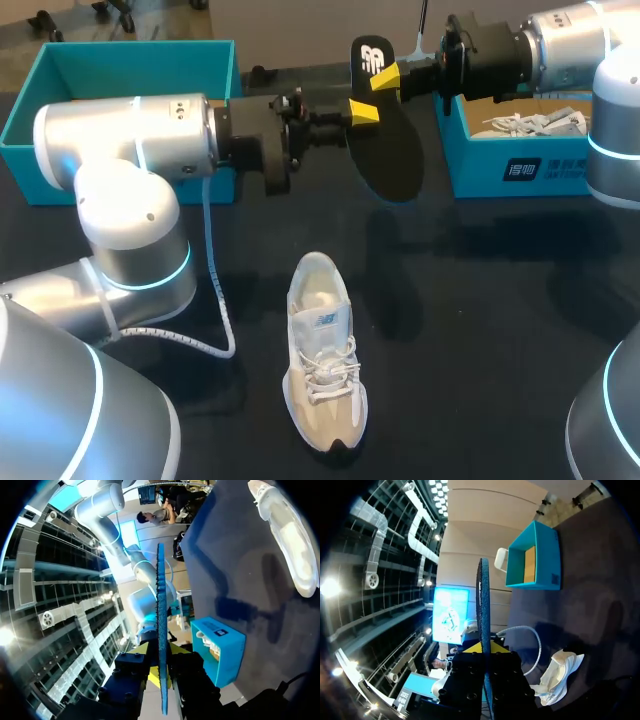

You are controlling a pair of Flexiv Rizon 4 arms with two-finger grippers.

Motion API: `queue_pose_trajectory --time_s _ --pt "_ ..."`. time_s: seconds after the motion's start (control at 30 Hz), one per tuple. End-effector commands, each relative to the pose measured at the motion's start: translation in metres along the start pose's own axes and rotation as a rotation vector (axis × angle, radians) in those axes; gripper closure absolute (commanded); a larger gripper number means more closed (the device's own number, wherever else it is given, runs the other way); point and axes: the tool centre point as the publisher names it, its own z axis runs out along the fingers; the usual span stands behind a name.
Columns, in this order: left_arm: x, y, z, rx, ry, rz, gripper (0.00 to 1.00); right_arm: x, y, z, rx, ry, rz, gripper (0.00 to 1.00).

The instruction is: Take the shoe out of the shoebox, open the shoe tongue, remove and reinsert the insole, then place the shoe into the shoebox

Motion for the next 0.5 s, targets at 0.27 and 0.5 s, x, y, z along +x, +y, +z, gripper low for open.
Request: queue_pose_trajectory --time_s 0.27,0.5 --pt "0.0006 0.0004 0.0088 -0.01 0.014 0.001 1.0 0.0005 -0.0005 0.0004 -0.001 -0.003 0.001 1.0" --pt "0.0015 -0.0003 0.0098 -0.013 0.018 -0.006 1.0 0.0005 -0.0005 0.0004 -0.001 -0.003 0.001 1.0"
